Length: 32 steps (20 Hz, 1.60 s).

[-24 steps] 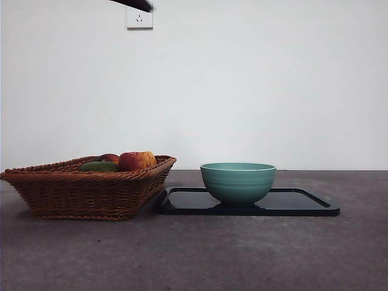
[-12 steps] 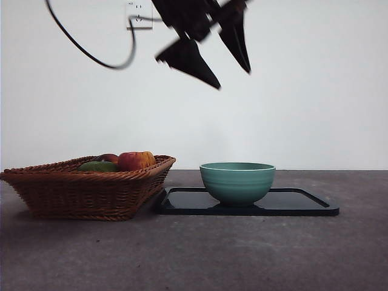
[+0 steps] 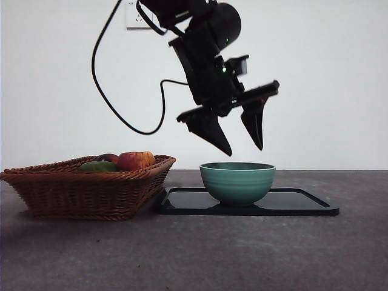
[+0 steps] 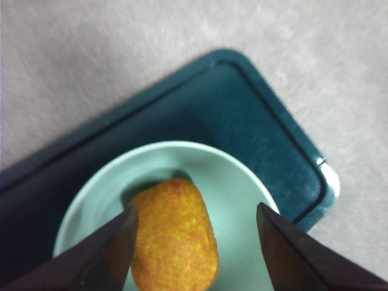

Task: Pick up the wifruite, put it on the bowl, pick up the plate, put it on desk

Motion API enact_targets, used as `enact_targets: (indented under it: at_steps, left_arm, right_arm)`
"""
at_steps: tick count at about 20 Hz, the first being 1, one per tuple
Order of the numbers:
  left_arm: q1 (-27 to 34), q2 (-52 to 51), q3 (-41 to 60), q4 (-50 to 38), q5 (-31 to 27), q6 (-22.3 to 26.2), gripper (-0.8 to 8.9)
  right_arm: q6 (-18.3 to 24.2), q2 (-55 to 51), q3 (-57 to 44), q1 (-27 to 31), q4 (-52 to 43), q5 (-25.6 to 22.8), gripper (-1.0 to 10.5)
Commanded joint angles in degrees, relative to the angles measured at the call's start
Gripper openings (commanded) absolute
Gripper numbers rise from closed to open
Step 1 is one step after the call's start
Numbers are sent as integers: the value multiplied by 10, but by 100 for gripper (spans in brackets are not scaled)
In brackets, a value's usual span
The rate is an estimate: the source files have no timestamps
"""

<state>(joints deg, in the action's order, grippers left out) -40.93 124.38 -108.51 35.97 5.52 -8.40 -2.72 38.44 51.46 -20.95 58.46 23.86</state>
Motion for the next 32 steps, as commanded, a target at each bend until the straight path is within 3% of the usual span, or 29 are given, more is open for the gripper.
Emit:
enact_targets:
  at_steps: [1, 10, 26, 29, 32]
  left_arm:
    - [-9, 28, -18, -10, -19, 7, 312]
    - [-16, 48, -18, 1, -73, 17, 314]
    - [-23, 80, -18, 22, -72, 14, 317]
    - [-28, 80, -18, 13, -73, 15, 295]
    - [-28, 80, -21, 18, -73, 15, 173]
  right_arm:
    - [8, 3, 6, -3, -4, 2, 203]
    - [8, 3, 6, -3, -4, 2, 203]
    - [8, 3, 6, -3, -3, 2, 203]
    - [9, 3, 6, -3, -4, 2, 203]
    - [9, 3, 6, -3, -4, 2, 203]
